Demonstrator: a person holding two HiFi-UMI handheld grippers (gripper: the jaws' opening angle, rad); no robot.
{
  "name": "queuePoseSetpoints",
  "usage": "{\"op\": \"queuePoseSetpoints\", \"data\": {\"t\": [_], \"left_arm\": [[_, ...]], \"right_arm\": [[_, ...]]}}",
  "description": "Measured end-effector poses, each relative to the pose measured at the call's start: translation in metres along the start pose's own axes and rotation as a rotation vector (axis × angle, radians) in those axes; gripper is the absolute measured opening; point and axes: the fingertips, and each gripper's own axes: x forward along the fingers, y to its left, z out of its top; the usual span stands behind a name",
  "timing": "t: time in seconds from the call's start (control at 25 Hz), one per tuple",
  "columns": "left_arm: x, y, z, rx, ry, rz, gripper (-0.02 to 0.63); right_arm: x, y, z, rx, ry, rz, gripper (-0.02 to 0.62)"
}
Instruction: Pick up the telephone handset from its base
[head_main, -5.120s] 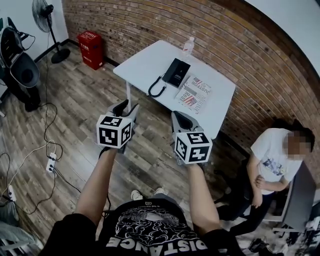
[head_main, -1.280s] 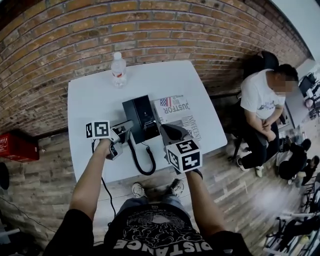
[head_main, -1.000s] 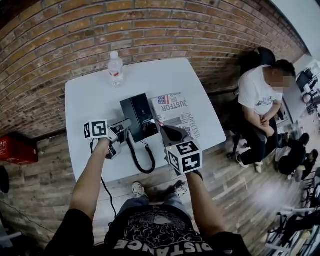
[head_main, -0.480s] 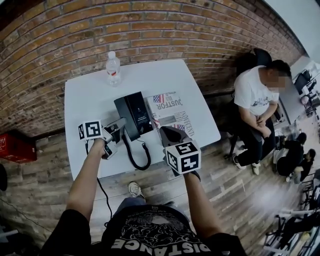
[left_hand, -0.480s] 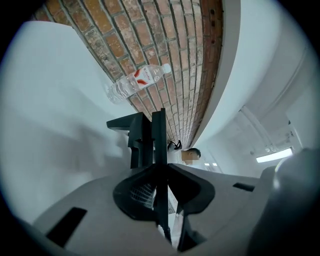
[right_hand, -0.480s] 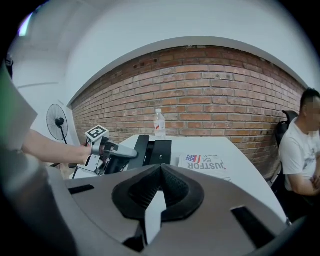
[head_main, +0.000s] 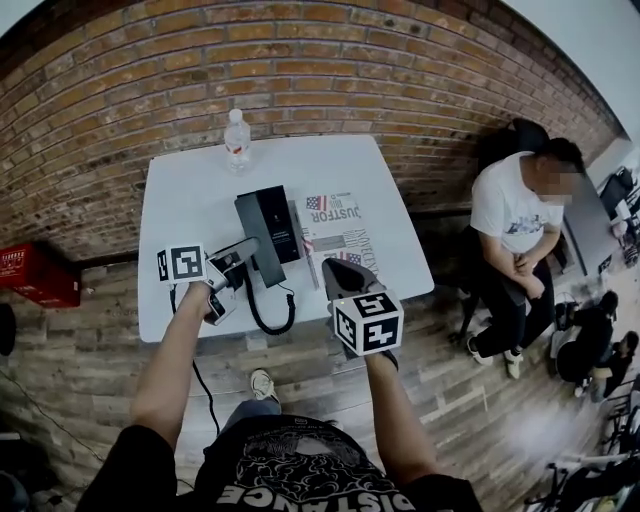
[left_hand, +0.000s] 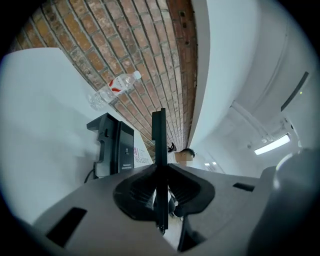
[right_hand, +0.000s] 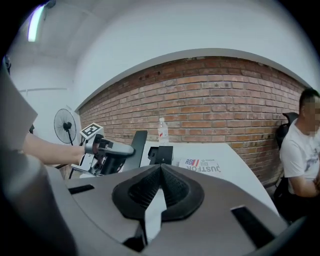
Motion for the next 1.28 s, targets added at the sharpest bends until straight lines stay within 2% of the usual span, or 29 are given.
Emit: {"op": "queuePoseSetpoints", "data": {"t": [0.68,0.84,1.28], "left_arm": [[-0.023,-0.126,-0.085,0.173,-0.091,0.040,0.072],[-0.027,-0.142,-0.105,0.212,-0.099,0.065,0.072],[-0.038,-0.165,-0.143,0.237,-0.118,0.083,0.072]], "right_arm": [[-0.098,0.005,0.002,-0.035,-0.127,0.091,0.000],[-0.115,0.008,-0.001,-0.048,-0.148,0.109,0.000],[-0.144,0.015,-0.010,-0.063,-0.166,0.118,0.000]]}}
